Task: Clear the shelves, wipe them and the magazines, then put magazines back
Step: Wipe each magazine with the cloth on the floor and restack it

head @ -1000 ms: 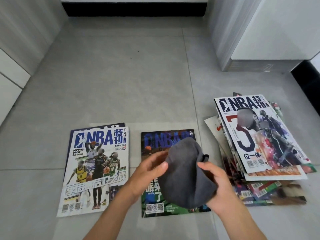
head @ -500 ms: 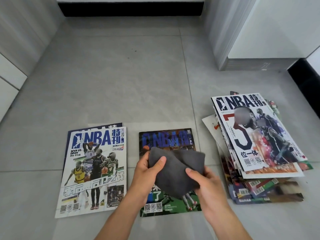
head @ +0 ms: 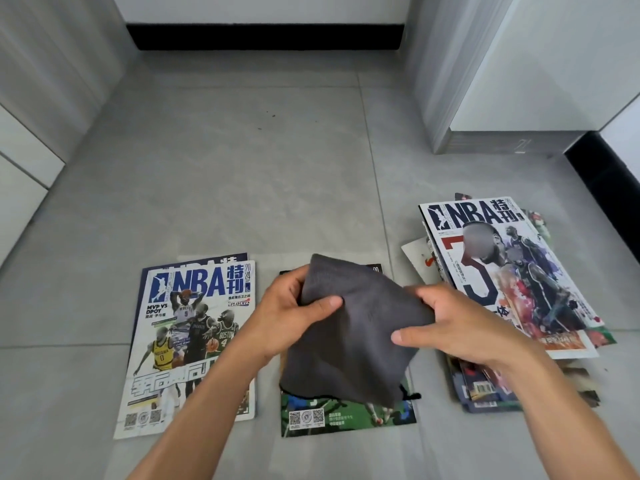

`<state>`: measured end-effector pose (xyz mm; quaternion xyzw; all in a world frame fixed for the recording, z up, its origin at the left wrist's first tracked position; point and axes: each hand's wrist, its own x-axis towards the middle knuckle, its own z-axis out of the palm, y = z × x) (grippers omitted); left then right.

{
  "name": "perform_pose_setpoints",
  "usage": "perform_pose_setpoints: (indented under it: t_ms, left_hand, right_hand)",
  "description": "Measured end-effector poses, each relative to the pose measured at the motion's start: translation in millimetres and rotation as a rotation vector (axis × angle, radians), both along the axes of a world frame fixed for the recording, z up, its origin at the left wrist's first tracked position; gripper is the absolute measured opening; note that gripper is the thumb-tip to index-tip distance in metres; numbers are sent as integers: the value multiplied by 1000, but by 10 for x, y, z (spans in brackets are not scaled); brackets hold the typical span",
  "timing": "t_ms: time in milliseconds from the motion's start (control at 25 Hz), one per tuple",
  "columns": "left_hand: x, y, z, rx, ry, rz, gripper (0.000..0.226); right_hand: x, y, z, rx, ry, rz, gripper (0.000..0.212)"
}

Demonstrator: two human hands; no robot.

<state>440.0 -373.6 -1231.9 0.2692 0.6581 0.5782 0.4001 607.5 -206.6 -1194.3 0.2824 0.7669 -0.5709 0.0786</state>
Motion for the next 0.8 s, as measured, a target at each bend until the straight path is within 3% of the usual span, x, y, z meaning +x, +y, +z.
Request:
perform_pose_setpoints:
  t_ms: [80,160,240,320,400,600,800]
  left_hand:
    - [-8,9,18,-15,21,76,26]
    - [-67,41,141,26,25,119,23]
    - [-151,71,249,121,49,125,20]
    - [-229,36,321,235,52,72,28]
    - [-258,-60,248,199,51,-30,27]
    - [51,-555,-665,-331,-35,-228,30]
    - [221,-754,-992,-439,-187,-200,23]
  right_hand:
    - [-33,6,-45,95,49,-176,15]
    - [-107,-7,44,55,279,-388,16]
    - [-134,2,206,-36,525,-429,20]
    - [-107,-6,286,-55,644,-356,22]
    - [-38,-31,133,-3,569,-287,27]
    - [417,-450,-876,38,6,-134,21]
    - [649,-825,-1370,-188,-2,-327,21]
